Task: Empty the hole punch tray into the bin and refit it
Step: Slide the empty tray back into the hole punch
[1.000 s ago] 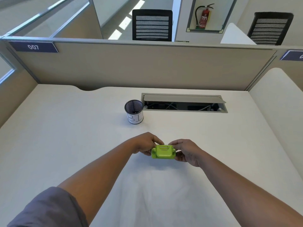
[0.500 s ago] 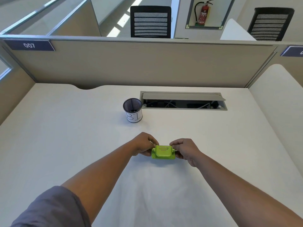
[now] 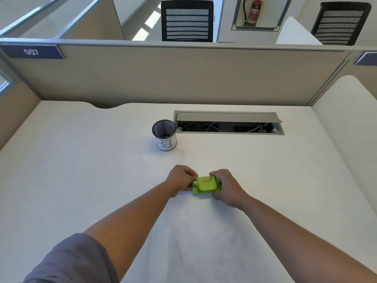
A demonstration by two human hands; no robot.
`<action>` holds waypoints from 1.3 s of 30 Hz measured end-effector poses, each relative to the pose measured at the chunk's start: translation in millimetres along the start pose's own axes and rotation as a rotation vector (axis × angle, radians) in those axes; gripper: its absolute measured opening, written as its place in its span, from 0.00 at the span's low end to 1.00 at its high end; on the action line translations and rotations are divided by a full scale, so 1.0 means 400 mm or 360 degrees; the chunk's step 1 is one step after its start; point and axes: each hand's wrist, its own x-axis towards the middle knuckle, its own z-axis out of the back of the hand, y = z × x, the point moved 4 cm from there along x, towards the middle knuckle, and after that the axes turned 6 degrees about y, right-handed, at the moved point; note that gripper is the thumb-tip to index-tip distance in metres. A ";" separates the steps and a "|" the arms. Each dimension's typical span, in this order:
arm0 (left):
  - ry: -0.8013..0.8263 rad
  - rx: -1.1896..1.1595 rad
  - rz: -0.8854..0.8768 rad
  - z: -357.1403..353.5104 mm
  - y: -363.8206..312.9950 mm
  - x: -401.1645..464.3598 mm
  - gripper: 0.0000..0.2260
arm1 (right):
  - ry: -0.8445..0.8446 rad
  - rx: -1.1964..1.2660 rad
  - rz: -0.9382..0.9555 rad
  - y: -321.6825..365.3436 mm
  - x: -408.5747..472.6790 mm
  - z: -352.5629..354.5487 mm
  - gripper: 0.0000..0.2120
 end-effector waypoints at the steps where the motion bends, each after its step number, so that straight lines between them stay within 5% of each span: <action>1: 0.0027 0.0029 -0.0010 -0.001 -0.001 0.001 0.04 | -0.0048 -0.0088 0.0049 0.006 0.002 0.002 0.30; 12: 0.0270 0.1180 -0.0470 -0.029 -0.022 -0.025 0.22 | -0.0246 -0.0232 0.0096 0.006 0.019 -0.005 0.22; 24: 0.0220 0.1331 -0.0512 -0.029 -0.014 -0.026 0.15 | -0.0199 -0.0249 0.0144 -0.016 0.015 0.000 0.25; 31: 0.0135 0.1132 -0.0492 -0.011 0.003 -0.024 0.34 | -0.0088 -0.0252 0.0072 -0.039 0.006 0.023 0.28; 39: 0.0116 0.1008 -0.0448 -0.004 0.011 -0.023 0.37 | -0.0138 -0.0334 -0.0002 -0.025 0.010 0.030 0.25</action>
